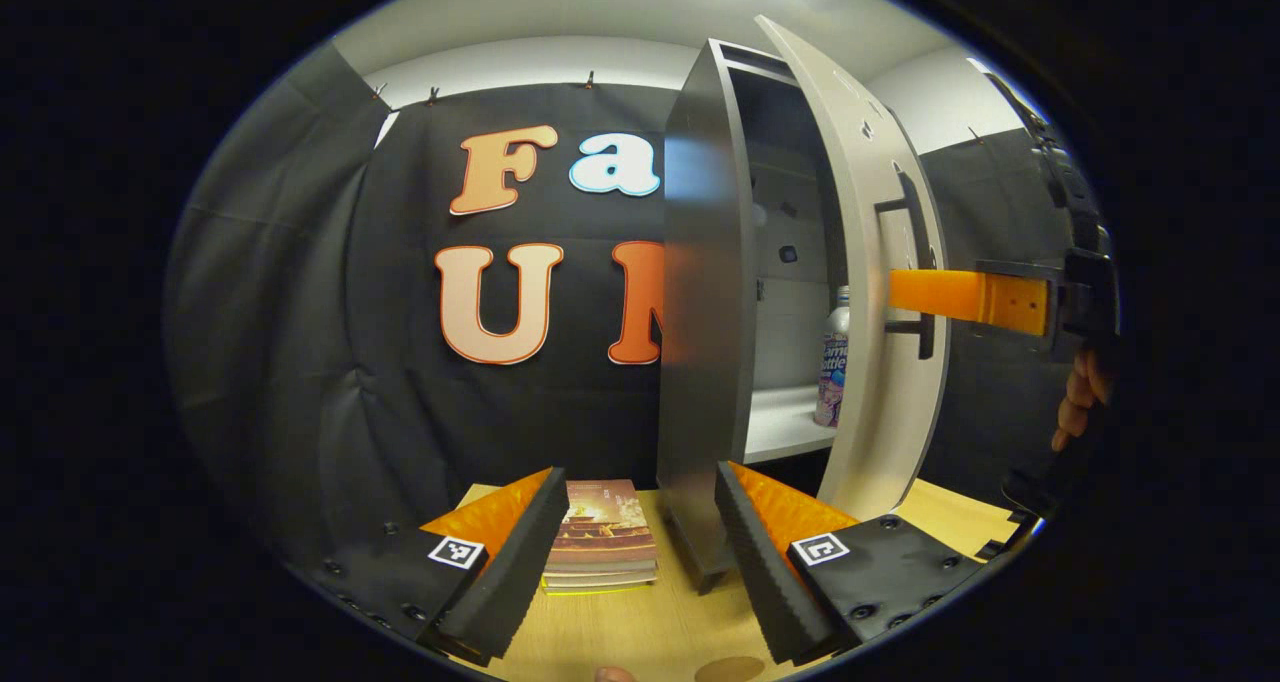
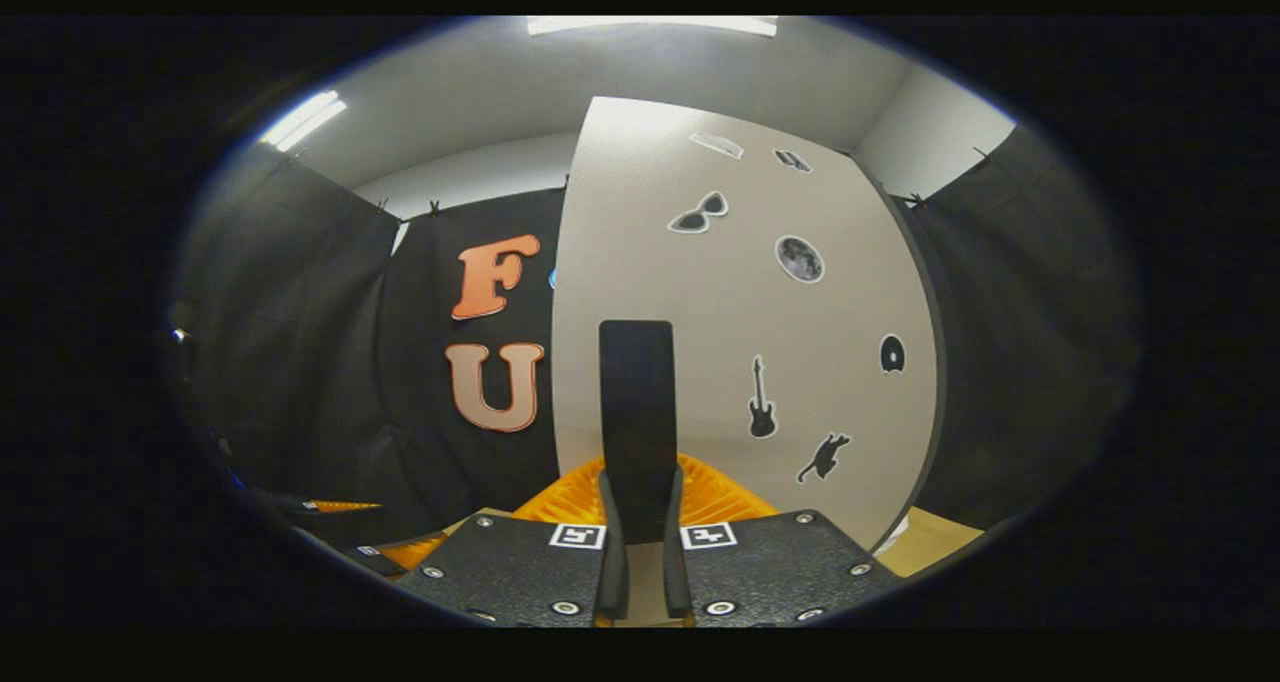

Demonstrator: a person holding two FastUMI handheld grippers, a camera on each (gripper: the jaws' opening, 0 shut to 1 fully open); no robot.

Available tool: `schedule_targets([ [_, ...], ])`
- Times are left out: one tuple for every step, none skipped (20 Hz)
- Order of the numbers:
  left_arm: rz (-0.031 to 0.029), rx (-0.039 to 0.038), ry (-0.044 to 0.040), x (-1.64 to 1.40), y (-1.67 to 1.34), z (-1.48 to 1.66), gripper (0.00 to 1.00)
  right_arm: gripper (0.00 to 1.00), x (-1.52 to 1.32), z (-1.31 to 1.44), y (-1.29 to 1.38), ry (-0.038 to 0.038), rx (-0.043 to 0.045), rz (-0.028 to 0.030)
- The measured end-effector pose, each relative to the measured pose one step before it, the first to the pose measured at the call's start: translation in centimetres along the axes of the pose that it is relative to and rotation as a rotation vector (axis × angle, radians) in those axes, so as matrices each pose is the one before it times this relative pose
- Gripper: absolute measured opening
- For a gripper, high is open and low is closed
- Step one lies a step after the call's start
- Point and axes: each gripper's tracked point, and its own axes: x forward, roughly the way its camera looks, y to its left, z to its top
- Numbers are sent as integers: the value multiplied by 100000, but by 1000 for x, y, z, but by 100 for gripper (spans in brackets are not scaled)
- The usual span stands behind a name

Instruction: Open the cabinet door with the right hand, grasp the bottle in the cabinet with the left hand and place it on the coaster, then close the cabinet door with the right hand.

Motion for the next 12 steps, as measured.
schedule_targets([
  [1903,-686,104,-587,-607,-163,96,13,-1207,305,-629,-403,-274,1098],
  [1313,-834,623,-489,-661,-132,96,11,-928,98,-441,64,-854,531],
  [797,-1096,199,-672,-792,38,96,13,-819,156,-498,61,-1521,568],
  [577,-1077,32,-641,-844,167,94,13,-837,406,-385,-1322,-587,631],
  [1049,-660,297,-704,-707,16,96,15,-1338,147,-958,612,-20,785],
  [1366,-621,-197,-672,-638,179,96,11,-1706,278,-1080,-43,1177,763],
  [1072,-423,-492,-796,-559,147,98,14,-1509,84,-1160,578,340,801],
  [1268,-94,-607,-790,-510,123,96,12,-1387,300,-985,-474,107,402],
  [1078,210,-632,-788,-628,115,96,12,-1490,30,-1090,244,-526,-273],
  [1164,299,-919,-826,-450,98,96,14,-1276,225,-1078,-177,-1016,-709],
  [1052,510,-945,-662,-563,220,94,12,-1185,338,-1162,-183,-615,-1251],
  [871,589,-990,-617,-623,254,96,14,-985,245,-1290,248,-365,-1500],
])
